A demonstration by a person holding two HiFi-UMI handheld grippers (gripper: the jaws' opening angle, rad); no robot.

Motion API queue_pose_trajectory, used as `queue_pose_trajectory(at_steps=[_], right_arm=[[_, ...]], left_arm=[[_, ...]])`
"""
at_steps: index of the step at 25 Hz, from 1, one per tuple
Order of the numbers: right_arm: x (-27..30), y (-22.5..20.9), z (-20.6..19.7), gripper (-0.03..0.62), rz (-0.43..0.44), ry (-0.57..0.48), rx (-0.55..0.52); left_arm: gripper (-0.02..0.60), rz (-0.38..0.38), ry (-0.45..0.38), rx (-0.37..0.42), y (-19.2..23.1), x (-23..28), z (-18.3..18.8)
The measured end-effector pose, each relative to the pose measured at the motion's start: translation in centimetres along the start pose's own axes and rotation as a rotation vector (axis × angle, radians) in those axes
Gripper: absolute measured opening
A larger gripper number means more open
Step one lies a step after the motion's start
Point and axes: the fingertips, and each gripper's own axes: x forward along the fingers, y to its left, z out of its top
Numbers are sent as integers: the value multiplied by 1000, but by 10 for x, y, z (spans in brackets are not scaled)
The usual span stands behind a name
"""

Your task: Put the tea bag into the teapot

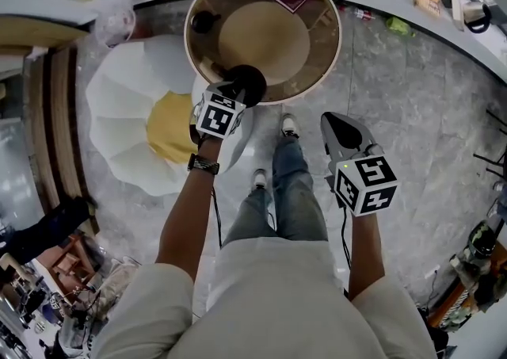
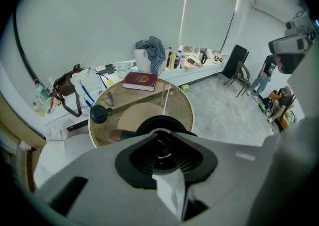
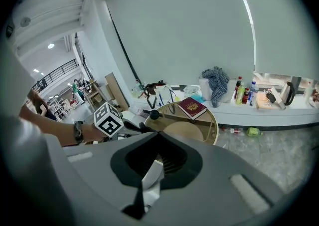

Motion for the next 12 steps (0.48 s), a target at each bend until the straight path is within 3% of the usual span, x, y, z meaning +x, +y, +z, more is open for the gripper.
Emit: queue_pose_trajectory(at_steps=[12], right_arm=[[-34,5,-4,6,-83,-53,-2]], left_arm=[[8,-8,-129,19,-14,-70,17]])
